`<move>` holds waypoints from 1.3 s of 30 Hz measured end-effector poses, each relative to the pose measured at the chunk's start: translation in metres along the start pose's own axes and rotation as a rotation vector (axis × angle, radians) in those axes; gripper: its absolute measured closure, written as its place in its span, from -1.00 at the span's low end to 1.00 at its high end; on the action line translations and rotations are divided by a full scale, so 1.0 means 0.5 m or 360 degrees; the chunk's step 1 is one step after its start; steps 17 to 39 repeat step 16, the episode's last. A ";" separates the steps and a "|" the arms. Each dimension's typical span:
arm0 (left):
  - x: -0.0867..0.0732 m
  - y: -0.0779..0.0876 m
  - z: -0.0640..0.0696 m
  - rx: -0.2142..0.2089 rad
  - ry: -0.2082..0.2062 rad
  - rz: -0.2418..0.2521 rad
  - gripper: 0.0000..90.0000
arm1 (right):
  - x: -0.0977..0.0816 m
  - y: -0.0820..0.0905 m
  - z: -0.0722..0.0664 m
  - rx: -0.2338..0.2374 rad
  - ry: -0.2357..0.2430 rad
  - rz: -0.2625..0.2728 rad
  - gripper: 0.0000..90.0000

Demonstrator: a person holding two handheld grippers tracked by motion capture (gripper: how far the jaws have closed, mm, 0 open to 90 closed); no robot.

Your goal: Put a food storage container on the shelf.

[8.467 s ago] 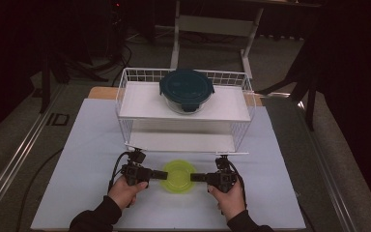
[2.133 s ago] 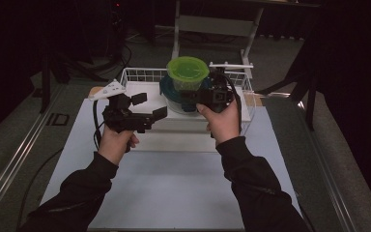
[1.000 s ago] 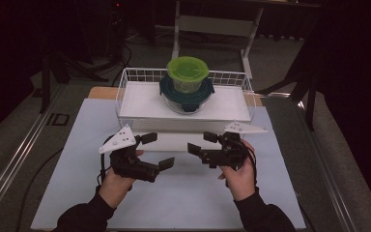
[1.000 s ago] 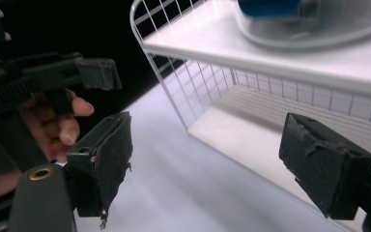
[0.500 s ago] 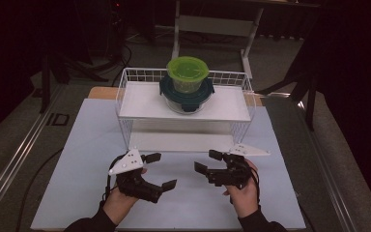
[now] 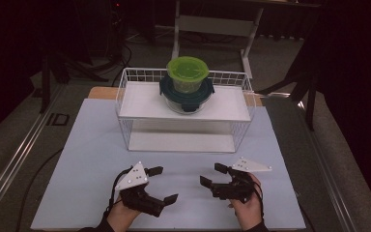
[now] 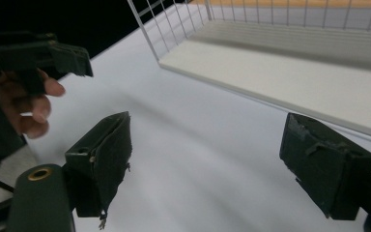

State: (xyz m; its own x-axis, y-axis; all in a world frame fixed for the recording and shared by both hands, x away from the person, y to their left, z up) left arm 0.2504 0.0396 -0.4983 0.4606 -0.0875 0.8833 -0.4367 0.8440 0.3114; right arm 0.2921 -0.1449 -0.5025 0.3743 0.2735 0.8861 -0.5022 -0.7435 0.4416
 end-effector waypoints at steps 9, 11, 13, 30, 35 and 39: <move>-0.027 -0.006 -0.006 0.0010 0.0018 -0.0029 -0.96 | -0.025 0.000 0.021 -0.0051 -0.0009 -0.0019 -0.60; -0.028 -0.006 -0.007 0.0014 0.0016 -0.0028 -0.96 | -0.027 -0.001 0.024 -0.0055 -0.0008 -0.0019 -0.60; -0.028 -0.007 -0.009 0.0018 0.0016 -0.0019 -0.96 | -0.028 -0.001 0.025 -0.0057 -0.0012 -0.0017 -0.60; -0.030 -0.008 -0.010 0.0025 0.0006 -0.0021 -0.96 | -0.028 -0.001 0.026 -0.0058 -0.0009 -0.0015 -0.61; -0.030 -0.008 -0.010 0.0025 0.0006 -0.0021 -0.96 | -0.028 -0.001 0.026 -0.0058 -0.0009 -0.0015 -0.61; -0.030 -0.008 -0.010 0.0025 0.0006 -0.0021 -0.96 | -0.028 -0.001 0.026 -0.0058 -0.0009 -0.0015 -0.61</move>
Point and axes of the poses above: each handheld gripper's, and its own axes: y roughly backward along the jaws, x roughly out of its top, z roughly to its right, the point moved 8 cm from there along -y, roughly forward along the jaws, and after that the axes turned 10 degrees about y, right-handed, at the moved point
